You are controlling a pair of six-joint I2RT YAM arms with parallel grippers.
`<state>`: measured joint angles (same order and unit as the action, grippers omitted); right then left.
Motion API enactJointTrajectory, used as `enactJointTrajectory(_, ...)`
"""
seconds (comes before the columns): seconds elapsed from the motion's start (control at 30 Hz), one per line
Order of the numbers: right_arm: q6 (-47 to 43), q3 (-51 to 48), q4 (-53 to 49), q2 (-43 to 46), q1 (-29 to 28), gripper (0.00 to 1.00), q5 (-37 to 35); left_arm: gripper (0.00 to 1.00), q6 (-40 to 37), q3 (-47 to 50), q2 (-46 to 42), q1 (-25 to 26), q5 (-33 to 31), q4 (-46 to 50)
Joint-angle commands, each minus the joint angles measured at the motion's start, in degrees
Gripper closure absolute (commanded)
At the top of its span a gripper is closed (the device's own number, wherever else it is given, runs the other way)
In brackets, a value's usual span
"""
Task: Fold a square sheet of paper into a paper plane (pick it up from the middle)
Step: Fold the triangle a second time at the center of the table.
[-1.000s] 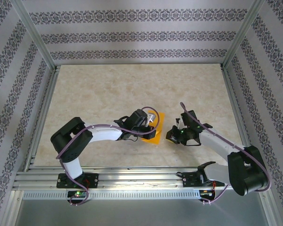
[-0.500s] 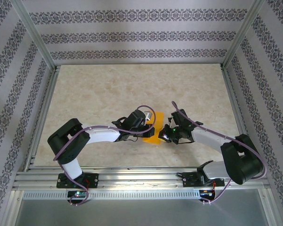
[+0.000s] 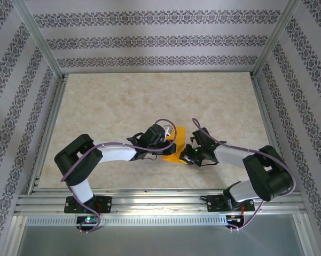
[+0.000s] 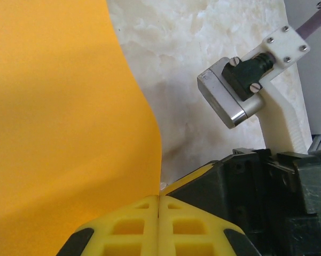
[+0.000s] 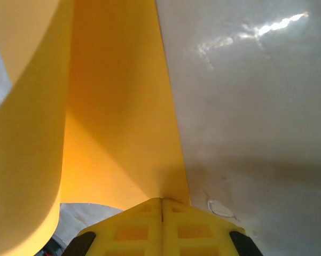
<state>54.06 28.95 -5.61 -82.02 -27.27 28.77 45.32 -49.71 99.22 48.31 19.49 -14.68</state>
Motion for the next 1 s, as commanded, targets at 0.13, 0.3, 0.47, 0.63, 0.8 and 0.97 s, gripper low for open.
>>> enactJointTrajectory(0.13,-10.95,4.22,-15.88,-1.38,1.81,0.98,-9.37,1.0,-0.32,0.12,2.29,-0.49,1.9,-2.77)
enactJointTrajectory(0.3,-13.72,4.98,-15.3,-2.62,4.28,0.97,-6.41,1.0,-0.3,-1.16,4.41,-0.77,3.34,-4.62)
enactJointTrajectory(0.47,-12.85,7.18,-14.16,-2.76,4.33,0.95,-2.94,1.0,0.24,-2.19,6.31,-1.2,4.7,-6.89)
enactJointTrajectory(0.63,-10.92,7.26,-12.52,-0.8,4.33,0.94,-0.47,1.0,0.22,-1.76,6.42,-1.63,5.91,-9.21)
enactJointTrajectory(0.8,-10.03,7.31,-10.58,0.21,3.98,0.93,3.16,0.99,-0.09,-1.5,6.38,-2.23,7.28,-9.51)
enactJointTrajectory(0.97,-7.39,6.51,-6.21,-0.22,3.88,0.93,4.72,0.99,0.28,-0.6,6.03,-2.8,6.94,-10.16)
